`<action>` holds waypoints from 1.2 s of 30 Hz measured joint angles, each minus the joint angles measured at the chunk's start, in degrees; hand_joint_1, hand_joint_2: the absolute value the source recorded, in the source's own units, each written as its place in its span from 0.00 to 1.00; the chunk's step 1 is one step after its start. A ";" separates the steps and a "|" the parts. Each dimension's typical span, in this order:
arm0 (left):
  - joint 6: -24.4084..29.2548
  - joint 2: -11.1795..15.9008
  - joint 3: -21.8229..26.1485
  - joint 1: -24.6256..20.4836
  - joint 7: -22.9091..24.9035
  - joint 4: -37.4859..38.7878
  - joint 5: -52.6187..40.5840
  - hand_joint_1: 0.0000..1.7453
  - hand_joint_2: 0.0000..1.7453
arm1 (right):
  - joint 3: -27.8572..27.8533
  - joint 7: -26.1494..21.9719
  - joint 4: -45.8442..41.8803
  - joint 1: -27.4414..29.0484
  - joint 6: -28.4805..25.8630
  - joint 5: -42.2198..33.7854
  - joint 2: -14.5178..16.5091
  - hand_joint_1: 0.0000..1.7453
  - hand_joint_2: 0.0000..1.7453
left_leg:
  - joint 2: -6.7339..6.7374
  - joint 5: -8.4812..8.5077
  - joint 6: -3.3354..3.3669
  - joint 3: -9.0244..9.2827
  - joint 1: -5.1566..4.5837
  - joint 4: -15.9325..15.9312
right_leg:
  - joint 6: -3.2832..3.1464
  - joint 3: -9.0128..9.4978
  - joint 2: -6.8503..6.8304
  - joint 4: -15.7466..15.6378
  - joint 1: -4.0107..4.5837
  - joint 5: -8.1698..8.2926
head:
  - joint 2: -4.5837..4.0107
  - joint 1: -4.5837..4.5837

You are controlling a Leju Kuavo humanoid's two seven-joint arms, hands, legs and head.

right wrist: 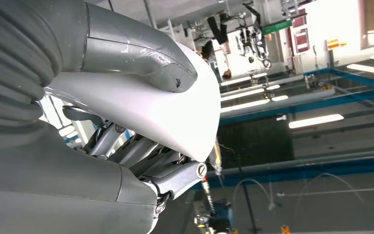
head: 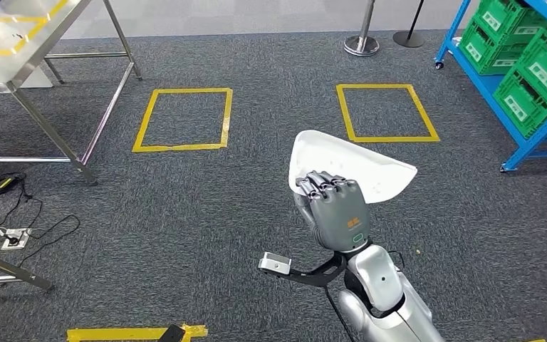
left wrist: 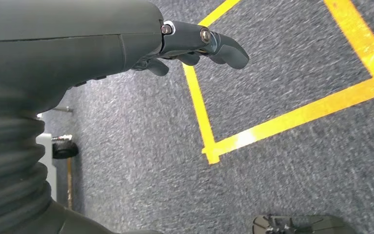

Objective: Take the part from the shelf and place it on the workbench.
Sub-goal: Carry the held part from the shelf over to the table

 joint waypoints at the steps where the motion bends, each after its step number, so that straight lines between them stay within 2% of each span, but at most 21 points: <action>1: 0.00 0.01 0.00 0.07 0.02 0.01 0.05 0.00 1.00 | -0.07 0.01 -0.01 -0.12 0.06 -0.05 -0.01 0.96 1.00 | -0.13 0.14 -0.39 -0.15 0.11 -0.10 | -0.41 0.04 -0.32 -0.22 -0.05 0.25 | 0.00 0.00; 3: 0.04 0.02 0.00 0.11 -0.09 0.01 0.20 0.00 1.00 | -0.15 -0.13 0.03 -0.51 0.10 -0.39 -0.01 0.96 1.00 | 0.89 -0.74 -0.95 -0.97 0.12 1.15 | -1.25 0.28 -1.01 -0.78 -0.13 0.80 | 0.00 -0.08; 6: 0.10 0.00 0.00 -0.20 -0.31 0.01 0.45 0.00 1.00 | -0.15 -0.54 0.42 -1.08 0.17 -1.40 -0.03 0.96 1.00 | 3.53 -6.06 -1.49 -5.25 0.06 10.53 | -1.84 0.31 -2.29 -1.08 -0.08 1.05 | 0.00 -0.27; 7: 0.10 -0.02 0.00 -0.29 -0.35 0.02 0.51 0.00 1.00 | -0.15 -0.80 0.63 -1.19 0.23 -1.97 -0.03 0.96 1.00 | 3.85 -7.39 -1.64 -6.67 0.09 13.81 | -1.87 0.24 -2.81 -1.05 -0.02 1.03 | 0.00 -0.27; 8: 0.10 -0.04 0.00 -0.37 -0.37 0.02 0.54 0.00 1.00 | -0.15 -1.04 0.80 -1.30 0.38 -2.60 -0.03 0.96 1.00 | 4.02 -7.70 -1.72 -7.27 0.10 15.42 | -1.88 0.21 -3.30 -1.01 0.01 1.01 | 0.00 -0.27; 9: 0.10 -0.06 0.00 -0.45 -0.37 0.02 0.55 0.00 1.00 | -0.15 -1.20 0.91 -1.48 0.72 -3.28 -0.02 0.96 1.00 | 4.17 -6.98 -1.76 -6.81 0.10 14.93 | -1.85 0.20 -3.77 -0.97 0.02 0.98 | 0.00 -0.27; 11: 0.04 -0.07 0.00 -0.79 -0.40 0.00 0.56 0.00 1.00 | -0.17 -0.67 0.97 -2.14 2.01 -4.02 -0.01 0.96 1.00 | 5.41 -3.63 -1.64 -2.94 0.08 7.99 | -1.61 0.28 -4.68 -0.76 0.02 0.78 | 0.00 -0.28; 13: -0.17 -0.15 0.00 -1.32 -0.43 -0.01 0.55 0.00 1.00 | -0.39 0.62 0.97 -2.99 3.54 -3.89 -0.03 0.96 1.00 | 7.38 -1.54 -0.98 0.60 -0.15 1.56 | -1.11 0.34 -5.49 -0.46 0.31 0.44 | 0.00 -0.25; 14: -0.27 -0.20 0.00 -1.54 -0.43 -0.01 0.53 0.00 1.00 | -0.56 1.18 0.97 -3.32 4.08 -3.72 -0.04 0.96 1.00 | 7.89 -1.32 -0.56 1.22 -0.27 0.29 | -0.83 0.38 -5.88 -0.38 0.46 0.34 | 0.00 -0.21; 16: -0.37 -0.24 0.00 -1.73 -0.41 -0.01 0.51 0.00 1.00 | -0.84 1.77 1.02 -3.70 4.72 -3.54 -0.09 0.96 1.00 | 6.98 -1.21 0.23 1.07 -0.40 0.18 | -0.27 0.55 -6.75 -0.47 0.51 0.25 | 0.00 -0.16; 18: -0.42 -0.25 0.00 -1.73 -0.38 -0.01 0.51 0.00 1.00 | -0.96 1.93 1.18 -3.95 5.07 -3.61 -0.14 0.96 1.00 | 5.86 -0.90 0.96 1.10 -0.24 -0.12 | 0.42 0.25 -5.91 0.58 0.21 -0.67 | 0.00 -0.14; 20: -0.43 -0.25 0.00 -1.82 -0.36 -0.02 0.56 0.00 1.00 | -1.00 1.93 1.47 -4.17 5.55 -3.81 -0.25 0.96 1.00 | 4.79 -0.65 1.59 1.09 -0.05 -0.33 | 0.95 -2.20 -3.41 5.82 -0.10 -3.53 | 0.00 -0.06; 22: -0.43 -0.26 0.00 -1.78 -0.30 -0.02 0.69 0.00 1.00 | -1.00 2.01 2.02 -4.15 6.26 -3.99 -0.35 0.96 1.00 | 3.62 -0.59 1.82 0.91 -0.06 -0.25 | 1.12 -6.16 -2.07 13.49 -0.15 -6.53 | 0.00 0.01; 23: -0.42 -0.25 0.00 -1.66 -0.28 -0.01 0.81 0.00 1.00 | -1.00 2.08 2.36 -4.07 6.56 -4.03 -0.37 0.96 1.00 | 2.99 -0.59 1.83 0.84 -0.08 -0.17 | 1.11 -7.45 -1.91 15.65 -0.15 -6.80 | 0.00 0.02; 24: -0.42 -0.24 0.00 -1.54 -0.26 -0.01 0.93 0.00 1.00 | -1.00 2.13 2.66 -4.01 6.72 -4.02 -0.38 0.96 1.00 | 2.36 -0.59 1.82 0.79 -0.09 -0.06 | 1.01 -7.71 -1.82 15.63 -0.15 -5.96 | 0.00 0.02; 26: -0.38 -0.22 0.00 -1.40 -0.28 -0.01 1.10 0.00 1.00 | -1.00 2.21 3.02 -4.03 6.58 -3.96 -0.38 0.96 1.00 | 1.16 -0.62 1.74 0.78 -0.08 0.14 | 0.68 -5.05 -1.28 9.38 -0.21 -1.91 | 0.00 0.02; 28: -0.34 -0.23 0.00 -1.39 -0.33 -0.01 1.14 0.00 1.00 | -1.00 2.42 3.18 -4.26 6.26 -3.77 -0.38 0.96 1.00 | 0.22 -0.60 1.34 0.59 -0.14 0.31 | 0.39 -1.89 -0.05 2.46 -0.23 0.64 | 0.00 0.00; 30: -0.34 -0.22 0.00 -1.34 -0.34 0.01 1.13 0.00 1.00 | -1.03 2.94 3.33 -4.58 6.21 -3.47 -0.38 0.96 1.00 | -0.46 -0.37 0.59 0.25 -0.09 0.24 | 0.11 -1.02 0.43 0.27 -0.06 0.91 | 0.00 -0.03; 32: -0.35 -0.20 0.00 -1.16 -0.29 0.03 1.08 0.00 1.00 | -1.16 3.50 3.46 -4.79 6.34 -3.22 -0.37 0.96 1.00 | -0.87 -0.17 -0.21 0.02 0.08 0.04 | -0.50 -0.94 -0.21 -0.16 0.00 1.38 | 0.00 -0.03; 34: -0.36 -0.15 0.00 -0.99 -0.25 0.04 1.06 0.00 1.00 | -1.31 3.68 3.49 -4.84 6.31 -3.16 -0.35 0.96 1.00 | 0.79 -1.40 -0.75 -0.87 -0.01 1.78 | -1.26 -0.61 -0.97 -0.82 -0.13 1.80 | 0.00 -0.16; 36: -0.36 -0.11 0.01 -0.99 -0.26 0.05 1.06 0.00 1.00 | -1.42 3.50 3.49 -4.79 6.16 -3.20 -0.39 0.96 1.00 | 3.21 -4.71 -1.13 -3.62 -0.07 7.86 | -1.73 -0.44 -1.81 -1.13 -0.11 1.93 | 0.00 -0.33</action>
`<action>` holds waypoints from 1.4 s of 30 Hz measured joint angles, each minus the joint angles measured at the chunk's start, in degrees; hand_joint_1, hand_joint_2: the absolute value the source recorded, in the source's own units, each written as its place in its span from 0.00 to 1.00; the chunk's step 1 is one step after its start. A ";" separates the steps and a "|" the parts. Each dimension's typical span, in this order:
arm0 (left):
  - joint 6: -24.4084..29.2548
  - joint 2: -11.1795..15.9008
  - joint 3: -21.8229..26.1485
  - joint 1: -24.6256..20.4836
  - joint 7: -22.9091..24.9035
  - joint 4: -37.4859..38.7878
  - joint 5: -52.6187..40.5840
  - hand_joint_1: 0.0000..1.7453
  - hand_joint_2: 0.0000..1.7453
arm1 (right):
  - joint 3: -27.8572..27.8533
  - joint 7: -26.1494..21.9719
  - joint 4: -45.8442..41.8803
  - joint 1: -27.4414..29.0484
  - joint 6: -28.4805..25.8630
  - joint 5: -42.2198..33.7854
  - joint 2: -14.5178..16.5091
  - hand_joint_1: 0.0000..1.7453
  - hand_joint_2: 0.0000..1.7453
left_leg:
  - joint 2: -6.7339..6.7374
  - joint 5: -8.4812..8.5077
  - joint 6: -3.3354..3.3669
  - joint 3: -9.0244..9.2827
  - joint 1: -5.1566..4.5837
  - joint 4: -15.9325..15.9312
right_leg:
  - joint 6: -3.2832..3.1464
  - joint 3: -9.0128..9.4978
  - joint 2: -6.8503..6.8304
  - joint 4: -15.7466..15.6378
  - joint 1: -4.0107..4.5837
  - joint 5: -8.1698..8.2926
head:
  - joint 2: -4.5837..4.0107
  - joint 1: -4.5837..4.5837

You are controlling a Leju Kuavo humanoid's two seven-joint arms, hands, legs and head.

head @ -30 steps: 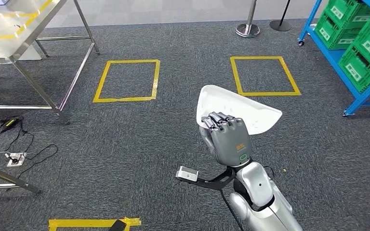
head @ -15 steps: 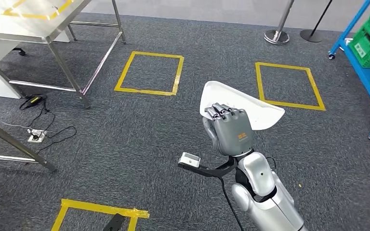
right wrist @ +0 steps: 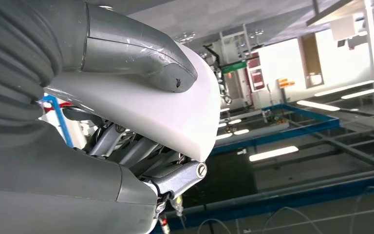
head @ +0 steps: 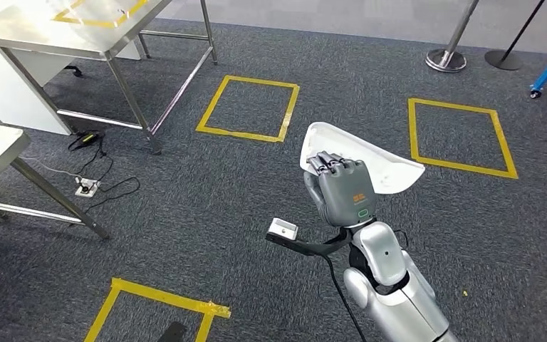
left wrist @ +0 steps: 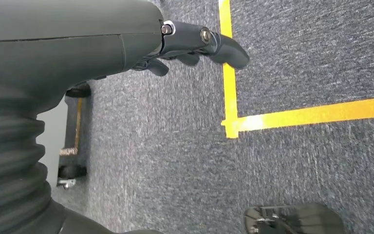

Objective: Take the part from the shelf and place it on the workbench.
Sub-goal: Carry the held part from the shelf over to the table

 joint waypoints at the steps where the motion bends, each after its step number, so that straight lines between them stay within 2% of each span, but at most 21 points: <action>1: -0.01 -0.01 0.00 -0.02 -0.01 0.01 0.00 0.00 1.00 | -0.04 -0.10 0.00 0.04 -0.04 -0.02 -0.04 0.96 1.00 | 0.51 -1.68 -0.18 -1.75 0.05 3.79 | -0.11 -0.04 -0.47 0.01 0.04 -0.02 | 0.00 -0.03; 3: -0.03 -0.01 0.00 0.01 0.14 0.03 -0.02 0.00 1.00 | -0.09 -0.16 -0.01 0.13 0.10 -0.04 -0.09 0.96 1.00 | 0.86 -2.69 -0.43 -3.41 0.15 7.78 | -0.16 -0.09 -1.39 0.07 0.08 -0.08 | 0.00 -0.04; 4: -0.08 0.00 0.00 0.02 0.27 0.04 -0.12 0.00 1.00 | -0.13 -0.09 -0.06 0.13 0.28 -0.01 -0.10 0.96 1.00 | 1.02 -1.65 -0.49 -2.61 0.19 6.55 | -0.12 -0.09 -1.80 0.14 0.07 -0.12 | 0.00 -0.04; 6: -0.28 0.03 -0.01 -0.02 0.69 0.04 -0.44 0.00 1.00 | -0.20 0.15 -0.48 0.12 0.74 0.16 -0.10 0.96 1.00 | 2.24 1.57 -0.45 1.52 0.21 -0.90 | 0.17 -0.06 -2.54 0.41 0.07 -0.31 | 0.00 -0.04; 8: -0.52 0.02 -0.01 -0.09 1.05 0.04 -0.81 0.00 1.00 | -0.26 0.39 -1.24 0.13 1.05 0.43 -0.14 0.96 1.00 | 3.31 3.07 0.21 4.72 0.00 -6.70 | 0.73 -0.13 -3.06 0.79 0.30 -0.60 | 0.00 0.02; 12: -0.88 0.02 -0.01 -0.02 0.60 0.03 -1.09 0.00 1.00 | -0.36 1.00 -2.43 0.35 1.11 1.01 -0.34 0.96 1.00 | 2.27 3.43 2.00 5.18 -0.22 -7.90 | 2.06 -0.13 -3.44 1.03 0.33 -0.91 | 0.00 0.14; 14: -1.01 0.05 -0.01 -0.17 0.35 0.01 -1.22 0.00 1.00 | -0.43 1.14 -2.88 0.47 0.90 1.07 -0.63 0.96 1.00 | 1.67 3.76 2.76 5.24 0.00 -8.21 | 2.72 -1.71 -1.79 4.64 0.12 -3.16 | 0.00 0.21; 16: -1.07 0.08 -0.01 -0.35 0.32 -0.01 -1.38 0.00 1.00 | -0.45 1.10 -3.09 0.74 0.69 1.07 -1.04 0.96 1.00 | 1.02 3.86 3.13 5.09 0.02 -8.20 | 3.05 -5.43 -0.36 12.39 0.02 -6.71 | 0.00 0.28; 18: -1.10 0.10 -0.01 -0.39 0.32 0.00 -1.50 0.00 1.00 | -0.45 1.13 -3.13 1.22 0.63 1.05 -1.46 0.96 1.00 | 0.21 3.88 3.20 4.97 -0.03 -8.09 | 3.05 -8.10 -0.13 17.36 0.02 -7.81 | 0.00 0.30; 19: -1.10 0.13 -0.01 -0.39 0.32 0.00 -1.52 0.00 1.00 | -0.45 1.12 -3.13 1.40 0.58 1.04 -1.61 0.96 1.00 | -0.23 3.88 3.19 4.95 -0.04 -8.01 | 2.92 -7.88 -0.06 16.57 0.03 -6.74 | 0.00 0.31; 22: -0.92 0.15 -0.01 -0.48 0.24 -0.01 -1.48 0.00 1.00 | -0.45 0.87 -3.14 1.52 0.03 1.04 -1.76 0.96 1.00 | -1.41 3.84 2.94 4.87 -0.09 -7.77 | 2.21 -2.57 1.16 5.21 0.08 -1.40 | 0.00 0.31; 24: -0.62 0.20 -0.01 -0.47 0.15 -0.01 -1.21 0.00 1.00 | -0.45 0.55 -3.15 1.57 -0.59 1.09 -1.77 0.96 1.00 | -1.97 3.91 2.35 4.62 -0.14 -7.75 | 1.90 -0.71 1.75 1.03 0.26 -0.35 | 0.00 0.29; 26: -0.29 0.30 0.00 -0.20 0.20 -0.01 -0.74 0.00 1.00 | -0.45 0.34 -3.15 1.56 -1.10 1.16 -1.75 0.96 1.00 | -2.37 4.08 1.56 4.37 -0.13 -8.02 | 1.49 -0.63 1.30 0.67 0.33 -0.24 | 0.00 0.27; 28: -0.09 0.47 0.02 0.18 0.29 0.02 -0.37 0.00 1.00 | -0.47 0.33 -3.15 1.31 -1.22 1.32 -1.65 0.96 1.00 | -1.62 3.40 0.97 3.85 -0.15 -7.07 | 0.75 -0.25 0.65 0.11 0.11 0.14 | 0.00 0.21; 29: -0.05 0.56 0.03 0.28 0.31 0.03 -0.25 0.00 1.00 | -0.51 0.43 -3.15 1.09 -1.13 1.49 -1.58 0.96 1.00 | -0.90 2.21 0.75 2.94 -0.19 -5.13 | 0.40 -0.06 0.21 -0.17 -0.05 0.30 | 0.00 0.13; 32: -0.19 0.61 0.06 0.45 0.40 0.07 0.02 0.00 1.00 | -0.89 1.33 -3.15 0.64 -0.43 2.41 -1.50 0.96 1.00 | 0.56 -2.92 0.28 -1.95 -0.09 5.52 | -0.05 0.00 -1.39 -0.26 0.00 0.25 | 0.00 -0.02; 34: -0.33 0.65 0.08 0.69 0.55 0.11 0.09 0.00 1.00 | -1.28 1.82 -3.20 0.53 0.14 2.92 -1.49 0.96 1.00 | 0.87 -2.85 0.04 -2.98 0.03 7.79 | -0.01 0.05 -2.50 -0.21 0.00 0.13 | 0.00 -0.03; 36: -0.38 0.78 0.11 0.83 0.61 0.12 0.13 0.00 1.00 | -1.58 2.03 -3.44 0.34 0.66 3.33 -1.46 0.96 1.00 | 2.10 0.78 -0.04 0.34 0.14 1.39 | 0.31 0.20 -3.56 -0.01 -0.07 -0.13 | 0.00 -0.03; 38: -0.38 0.82 0.13 0.62 0.50 0.11 0.17 0.00 1.00 | -1.90 2.16 -3.80 0.11 1.11 3.82 -1.44 0.96 1.00 | 4.10 3.21 0.38 4.02 -0.12 -5.66 | 0.93 0.26 -4.55 0.41 0.15 -0.55 | 0.00 -0.04; 40: -0.38 0.80 0.14 0.36 0.34 0.11 0.19 0.00 1.00 | -2.18 2.32 -4.05 -0.09 1.41 4.32 -1.40 0.96 1.00 | 4.38 3.40 1.21 4.80 -0.40 -7.58 | 1.51 0.30 -5.47 0.63 0.46 -0.77 | 0.00 -0.01; 42: -0.37 0.82 0.16 0.31 0.27 0.11 0.19 0.00 1.00 | -2.40 2.47 -4.37 -0.21 1.60 4.69 -1.28 0.96 1.00 | 3.01 3.66 2.03 4.57 -0.29 -7.64 | 2.11 0.42 -5.96 0.73 0.35 -0.99 | 0.00 0.03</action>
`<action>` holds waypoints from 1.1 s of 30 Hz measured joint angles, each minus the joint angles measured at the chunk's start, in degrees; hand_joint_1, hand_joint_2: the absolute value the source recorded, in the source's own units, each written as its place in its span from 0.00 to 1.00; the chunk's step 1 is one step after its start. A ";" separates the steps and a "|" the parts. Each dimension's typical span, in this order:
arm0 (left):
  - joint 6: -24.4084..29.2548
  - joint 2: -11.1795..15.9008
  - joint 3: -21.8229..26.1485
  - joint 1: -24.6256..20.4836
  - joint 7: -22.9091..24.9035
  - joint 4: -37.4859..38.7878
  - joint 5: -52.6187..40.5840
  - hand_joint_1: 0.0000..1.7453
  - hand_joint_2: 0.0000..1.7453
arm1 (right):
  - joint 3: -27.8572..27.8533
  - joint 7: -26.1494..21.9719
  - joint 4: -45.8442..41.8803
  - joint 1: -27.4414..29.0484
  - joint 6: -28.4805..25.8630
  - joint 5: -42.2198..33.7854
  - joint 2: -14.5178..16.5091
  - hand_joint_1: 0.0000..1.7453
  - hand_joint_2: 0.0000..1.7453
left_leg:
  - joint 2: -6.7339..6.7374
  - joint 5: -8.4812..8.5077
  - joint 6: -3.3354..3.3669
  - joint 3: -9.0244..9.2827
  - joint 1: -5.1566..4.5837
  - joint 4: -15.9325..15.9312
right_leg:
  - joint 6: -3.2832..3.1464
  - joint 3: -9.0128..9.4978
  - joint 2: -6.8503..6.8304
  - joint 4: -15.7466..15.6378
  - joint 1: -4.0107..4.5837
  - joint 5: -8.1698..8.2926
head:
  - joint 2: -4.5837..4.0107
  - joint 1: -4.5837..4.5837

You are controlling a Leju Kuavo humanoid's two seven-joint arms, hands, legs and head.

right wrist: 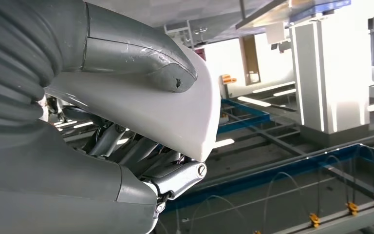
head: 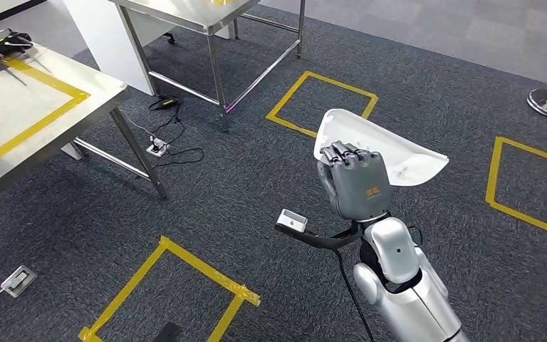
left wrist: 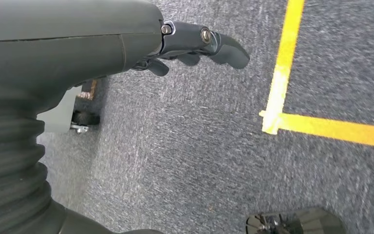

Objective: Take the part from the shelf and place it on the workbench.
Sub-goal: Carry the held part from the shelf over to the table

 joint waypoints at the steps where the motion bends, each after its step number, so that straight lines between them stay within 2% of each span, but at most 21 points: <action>1: 0.01 0.03 0.01 -0.04 -0.01 -0.01 -0.01 0.00 1.00 | -0.09 0.05 -0.22 -0.06 0.07 0.16 0.06 0.96 1.00 | -0.61 0.12 0.38 -0.01 0.09 -0.06 | 0.36 -0.21 0.86 0.67 -0.18 -0.58 | 0.00 0.01; 2: 0.01 0.05 0.01 -0.13 -0.01 -0.02 -0.03 0.00 1.00 | -0.16 0.07 -0.44 -0.11 0.11 0.29 0.09 0.96 1.00 | -1.19 0.27 0.74 -0.01 0.23 -0.14 | 0.68 -0.93 2.21 2.36 -0.34 -1.69 | 0.00 0.04; 4: 0.01 0.06 0.01 -0.40 -0.02 -0.04 -0.08 0.00 1.00 | -0.22 0.07 -0.72 -0.15 0.15 0.48 0.08 0.96 1.00 | -2.38 0.43 1.22 -0.13 0.35 -0.16 | 1.08 -4.14 5.10 9.12 -0.52 -5.11 | 0.00 0.12; 6: 0.01 0.04 0.01 -0.50 0.02 -0.04 -0.13 0.00 1.00 | -0.26 0.08 -0.77 -0.02 0.20 0.55 0.04 0.96 1.00 | -3.81 0.49 1.38 -0.26 0.28 -0.12 | 1.11 -7.64 5.84 15.87 -0.48 -7.31 | 0.00 0.15; 7: 0.01 0.05 0.01 -0.48 0.04 -0.04 -0.16 0.00 1.00 | -0.30 0.09 -0.78 0.04 0.24 0.60 0.02 0.96 1.00 | -4.62 0.52 1.38 -0.28 0.24 -0.08 | 0.97 -8.18 5.96 16.60 -0.46 -6.87 | 0.00 0.15; 8: 0.01 0.07 0.01 -0.46 0.08 -0.04 -0.20 0.00 1.00 | -0.34 0.11 -0.83 0.06 0.34 0.69 0.01 0.96 1.00 | -5.43 0.56 1.34 -0.27 0.22 -0.05 | 0.74 -7.53 6.18 14.93 -0.45 -5.36 | 0.00 0.15; 9: 0.01 0.07 0.01 -0.45 0.11 -0.04 -0.23 0.00 1.00 | -0.41 0.13 -0.90 0.05 0.46 0.80 0.01 0.96 1.00 | -6.25 0.61 1.26 -0.24 0.22 -0.02 | 0.40 -5.80 6.83 11.20 -0.42 -3.18 | 0.00 0.15; 11: 0.01 -0.05 0.01 -0.49 0.23 -0.04 -0.29 0.00 1.00 | -0.60 0.14 -1.10 0.02 0.69 0.97 0.01 0.96 1.00 | -7.71 0.76 0.90 -0.36 0.33 0.04 | -0.31 -2.06 9.75 3.19 -0.41 -0.09 | 0.00 0.13; 13: 0.01 -0.15 0.02 -0.41 0.38 -0.02 -0.33 0.00 1.00 | -0.75 0.14 -1.22 0.01 0.77 1.02 0.01 0.96 1.00 | -8.96 0.99 0.17 -0.72 0.62 -0.08 | -0.62 -0.61 11.22 -0.10 -0.19 0.50 | 0.00 0.20; 15: 0.03 -0.04 0.04 -0.10 0.51 0.01 -0.24 0.00 1.00 | -0.79 0.14 -1.26 0.03 0.79 1.04 0.03 0.96 1.00 | -9.80 1.24 -0.66 -1.00 0.83 -0.35 | -0.86 -0.21 9.79 -0.62 -0.11 0.77 | 0.00 0.30; 17: 0.09 0.09 0.07 0.16 0.57 0.05 -0.11 0.00 1.00 | -0.81 0.14 -1.28 0.14 0.78 1.07 0.08 0.96 1.00 | -7.45 0.28 -1.13 -1.83 0.55 1.06 | -1.47 0.43 8.23 -1.56 -0.37 1.23 | 0.00 0.12; 19: 0.14 0.14 0.08 0.12 0.44 0.08 -0.09 0.00 1.00 | -0.89 0.15 -1.28 0.49 0.73 1.11 0.04 0.96 1.00 | -3.71 -2.90 -1.51 -4.59 0.34 6.75 | -1.94 0.71 6.46 -2.05 -0.45 1.41 | 0.00 -0.13; 21: 0.14 0.14 0.08 0.14 0.27 0.10 -0.12 0.00 1.00 | -0.98 0.17 -1.26 1.05 0.60 1.15 -0.06 0.96 1.00 | -2.37 -5.72 -2.03 -7.83 0.55 13.62 | -2.10 0.70 4.60 -1.97 -0.43 1.24 | 0.00 -0.21; 22: 0.14 0.15 0.08 0.24 0.21 0.11 -0.14 0.00 1.00 | -1.00 0.17 -1.26 1.31 0.49 1.18 -0.08 0.96 1.00 | -2.14 -5.78 -2.28 -8.37 0.69 14.93 | -2.05 0.69 3.71 -1.86 -0.45 1.11 | 0.00 -0.21; 23: 0.14 0.19 0.08 0.34 0.15 0.12 -0.14 0.00 1.00 | -1.01 0.17 -1.25 1.49 0.36 1.20 -0.09 0.96 1.00 | -1.85 -4.71 -2.48 -7.68 0.83 13.83 | -1.93 0.70 2.87 -1.70 -0.51 0.94 | 0.00 -0.22; 25: 0.14 0.28 0.08 0.41 0.00 0.10 -0.14 0.00 1.00 | -1.04 0.11 -1.25 1.61 -0.01 1.21 -0.10 0.96 1.00 | -0.07 -1.32 -2.72 -3.75 0.96 6.47 | -1.47 0.76 1.35 -1.17 -0.61 0.44 | 0.00 -0.22; 26: 0.14 0.28 0.08 0.36 -0.09 0.10 -0.14 0.00 1.00 | -1.07 0.07 -1.25 1.60 -0.19 1.21 -0.10 0.96 1.00 | 1.09 -0.14 -2.53 -1.83 0.89 2.92 | -1.14 0.74 0.72 -0.81 -0.53 0.13 | 0.00 -0.26; 28: 0.14 0.22 0.08 0.26 -0.22 0.10 -0.14 0.00 1.00 | -1.10 -0.11 -1.25 1.61 -0.47 1.20 -0.10 0.96 1.00 | 2.15 0.35 -1.75 -0.30 0.62 -0.11 | -0.49 0.76 -0.28 -0.40 -0.22 -0.24 | 0.00 -0.25; 30: 0.14 0.21 0.09 0.32 -0.15 0.11 -0.14 0.00 1.00 | -1.12 -0.13 -1.24 1.64 -0.56 1.19 -0.10 0.96 1.00 | 0.84 0.46 -0.81 -0.46 0.52 0.03 | 0.11 0.96 -1.26 -0.44 -0.13 -0.41 | 0.00 -0.22; 31: 0.14 0.23 0.09 0.39 -0.07 0.11 -0.14 0.00 1.00 | -1.12 -0.10 -1.23 1.64 -0.57 1.20 -0.09 0.96 1.00 | 0.16 0.57 -0.46 -0.45 0.62 -0.08 | 0.48 1.02 -0.87 -0.18 -0.28 -0.75 | 0.00 -0.21; 33: 0.17 0.25 0.10 0.37 0.10 0.11 -0.14 0.00 1.00 | -1.12 -0.05 -1.23 1.63 -0.62 1.25 -0.08 0.96 1.00 | -1.16 0.84 0.24 -0.37 0.92 -0.32 | 1.10 -0.16 2.01 2.91 -0.66 -2.91 | 0.00 -0.09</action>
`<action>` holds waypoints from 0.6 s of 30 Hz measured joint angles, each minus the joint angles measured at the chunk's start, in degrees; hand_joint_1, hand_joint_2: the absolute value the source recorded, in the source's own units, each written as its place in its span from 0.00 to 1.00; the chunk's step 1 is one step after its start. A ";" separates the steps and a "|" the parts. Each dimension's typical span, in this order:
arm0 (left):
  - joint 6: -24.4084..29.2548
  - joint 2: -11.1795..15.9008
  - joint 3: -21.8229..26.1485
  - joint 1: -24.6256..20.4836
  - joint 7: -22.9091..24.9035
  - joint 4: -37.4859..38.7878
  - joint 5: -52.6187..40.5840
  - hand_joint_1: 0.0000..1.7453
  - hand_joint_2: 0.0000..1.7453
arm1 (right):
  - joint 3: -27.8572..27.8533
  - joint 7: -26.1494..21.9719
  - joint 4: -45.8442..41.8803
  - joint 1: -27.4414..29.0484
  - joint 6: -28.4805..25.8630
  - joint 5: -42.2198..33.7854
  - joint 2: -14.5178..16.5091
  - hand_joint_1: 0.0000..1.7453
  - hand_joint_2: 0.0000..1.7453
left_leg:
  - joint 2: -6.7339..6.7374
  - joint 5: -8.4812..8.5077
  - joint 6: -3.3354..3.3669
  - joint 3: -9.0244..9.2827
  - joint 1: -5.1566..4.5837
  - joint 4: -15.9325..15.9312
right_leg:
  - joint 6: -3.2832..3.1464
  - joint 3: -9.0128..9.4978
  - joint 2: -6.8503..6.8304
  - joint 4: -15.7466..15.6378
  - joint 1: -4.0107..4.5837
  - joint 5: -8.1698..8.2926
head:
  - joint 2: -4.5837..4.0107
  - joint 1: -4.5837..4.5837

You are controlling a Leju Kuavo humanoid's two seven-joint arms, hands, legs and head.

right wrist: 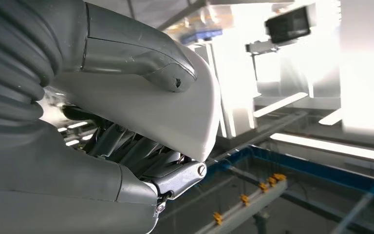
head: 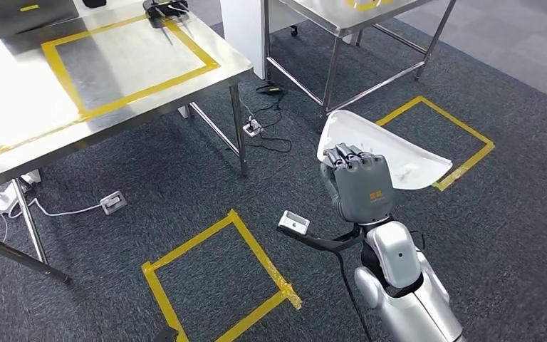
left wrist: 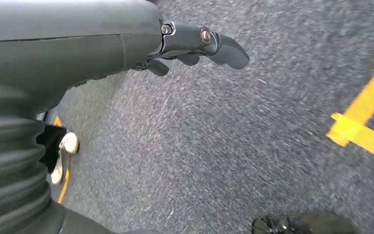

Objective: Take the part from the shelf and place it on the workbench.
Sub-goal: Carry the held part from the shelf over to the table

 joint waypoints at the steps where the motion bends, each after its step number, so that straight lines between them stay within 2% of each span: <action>1: 0.02 -0.03 0.00 -0.05 0.04 0.00 0.00 0.00 1.00 | 0.00 0.01 0.01 0.07 -0.01 0.05 0.00 0.96 1.00 | -0.64 0.08 0.23 -0.08 0.06 -0.03 | 0.19 -1.52 1.92 3.37 -0.13 -1.79 | 0.00 0.08; 2: 0.04 -0.08 0.00 -0.11 0.09 0.01 0.00 0.00 1.00 | 0.00 0.02 0.01 0.21 -0.02 0.12 -0.02 0.96 1.00 | -1.34 0.14 0.40 -0.21 0.07 -0.01 | 0.27 -3.50 3.12 7.44 -0.17 -3.63 | 0.00 0.13; 3: 0.05 -0.12 0.00 -0.11 0.11 0.01 0.00 0.00 1.00 | 0.00 0.06 0.02 0.41 0.02 0.20 -0.05 0.96 1.00 | -2.16 0.20 0.49 -0.34 0.06 0.03 | 0.31 -5.37 3.69 11.08 -0.17 -4.90 | 0.00 0.16; 4: 0.05 -0.16 0.00 -0.03 0.15 0.02 0.00 0.00 1.00 | 0.00 0.09 0.04 0.63 0.05 0.24 -0.09 0.96 1.00 | -3.03 0.24 0.50 -0.44 0.04 0.08 | 0.28 -6.54 3.91 13.20 -0.16 -5.21 | 0.00 0.17; 5: 0.06 -0.17 0.00 0.08 0.19 0.02 0.00 0.00 1.00 | 0.00 0.10 0.05 0.80 0.08 0.28 -0.13 0.96 1.00 | -3.93 0.30 0.45 -0.49 0.04 0.15 | 0.16 -6.59 4.03 12.97 -0.18 -4.32 | 0.00 0.17; 6: 0.05 -0.18 0.00 0.17 0.21 0.02 0.00 0.00 1.00 | 0.00 0.12 0.05 0.88 0.10 0.32 -0.15 0.96 1.00 | -4.84 0.37 0.34 -0.51 0.05 0.22 | 0.00 -5.40 4.36 10.31 -0.22 -2.45 | 0.00 0.17; 7: 0.05 -0.21 0.00 0.23 0.20 0.02 0.00 0.00 1.00 | -0.01 0.12 0.05 0.89 0.11 0.36 -0.15 0.96 1.00 | -5.69 0.44 0.19 -0.52 0.09 0.29 | -0.21 -3.41 5.29 6.12 -0.31 -0.28 | 0.00 0.18; 8: 0.05 -0.27 0.00 0.23 0.14 0.02 0.00 0.00 1.00 | -0.01 0.10 0.05 0.87 0.12 0.39 -0.16 0.96 1.00 | -6.45 0.53 -0.08 -0.61 0.09 0.36 | -0.36 -1.51 6.91 2.09 -0.42 1.22 | 0.00 0.16; 9: 0.05 -0.32 0.00 0.18 0.05 0.01 0.00 0.00 1.00 | -0.02 0.08 0.05 0.84 0.12 0.43 -0.16 0.96 1.00 | -7.19 0.66 -0.42 -0.79 0.11 0.39 | -0.47 -0.14 8.24 -0.92 -0.47 2.16 | 0.00 0.18; 10: 0.06 -0.36 0.00 0.14 -0.04 0.01 0.00 0.00 1.00 | -0.02 0.05 0.05 0.84 0.15 0.45 -0.17 0.96 1.00 | -7.84 0.83 -0.84 -1.02 0.16 0.34 | -0.55 0.52 9.17 -2.48 -0.42 2.41 | 0.00 0.17; 11: 0.06 -0.38 0.00 0.14 -0.12 0.01 0.00 0.00 1.00 | -0.03 0.04 0.05 0.83 0.18 0.46 -0.17 0.96 1.00 | -8.50 1.06 -1.34 -1.24 0.24 0.18 | -0.67 0.56 9.32 -2.77 -0.29 2.28 | 0.00 0.19; 12: 0.07 -0.36 0.00 0.18 -0.17 0.01 0.00 0.00 1.00 | -0.03 0.04 0.05 0.79 0.20 0.46 -0.16 0.96 1.00 | -9.25 1.32 -1.86 -1.55 0.34 -0.07 | -0.96 0.65 8.52 -2.95 -0.25 2.51 | 0.00 0.21; 13: 0.08 -0.33 0.01 0.27 -0.20 0.02 0.00 0.00 1.00 | -0.04 0.03 0.05 0.70 0.23 0.46 -0.13 0.96 1.00 | -9.14 1.44 -2.23 -1.76 0.40 -0.14 | -1.34 0.79 7.71 -3.19 -0.28 2.75 | 0.00 0.21; 14: 0.10 -0.32 0.01 0.33 -0.21 0.02 0.00 0.00 1.00 | -0.04 0.01 0.05 0.61 0.23 0.46 -0.08 0.96 1.00 | -7.92 1.12 -2.50 -2.17 0.29 0.32 | -1.81 0.96 6.91 -3.50 -0.37 3.01 | 0.00 0.08; 15: 0.11 -0.29 0.02 0.31 -0.21 0.02 -0.01 0.00 1.00 | -0.04 -0.01 0.05 0.51 0.23 0.46 -0.04 0.96 1.00 | -6.02 0.13 -2.67 -3.03 0.13 1.85 | -2.21 1.12 6.02 -3.82 -0.47 3.25 | 0.00 -0.10; 16: 0.13 -0.29 0.02 0.23 -0.21 0.02 -0.01 0.00 1.00 | -0.05 -0.03 0.05 0.50 0.24 0.46 -0.04 0.96 1.00 | -3.66 -1.53 -2.73 -4.31 0.00 4.75 | -2.49 1.14 5.08 -3.97 -0.40 3.35 | 0.00 -0.27; 17: 0.13 -0.30 0.02 0.13 -0.21 0.02 -0.02 0.00 1.00 | -0.05 -0.04 0.05 0.60 0.25 0.46 -0.08 0.96 1.00 | -1.92 -3.51 -2.85 -6.06 -0.11 8.53 | -2.69 1.12 4.16 -4.01 -0.27 3.35 | 0.00 -0.44; 18: 0.13 -0.30 0.02 0.07 -0.20 0.02 -0.02 0.00 1.00 | -0.06 -0.06 0.07 0.74 0.26 0.46 -0.14 0.96 1.00 | -1.14 -5.16 -2.95 -7.75 -0.08 12.35 | -2.78 1.08 3.13 -3.99 -0.13 3.31 | 0.00 -0.45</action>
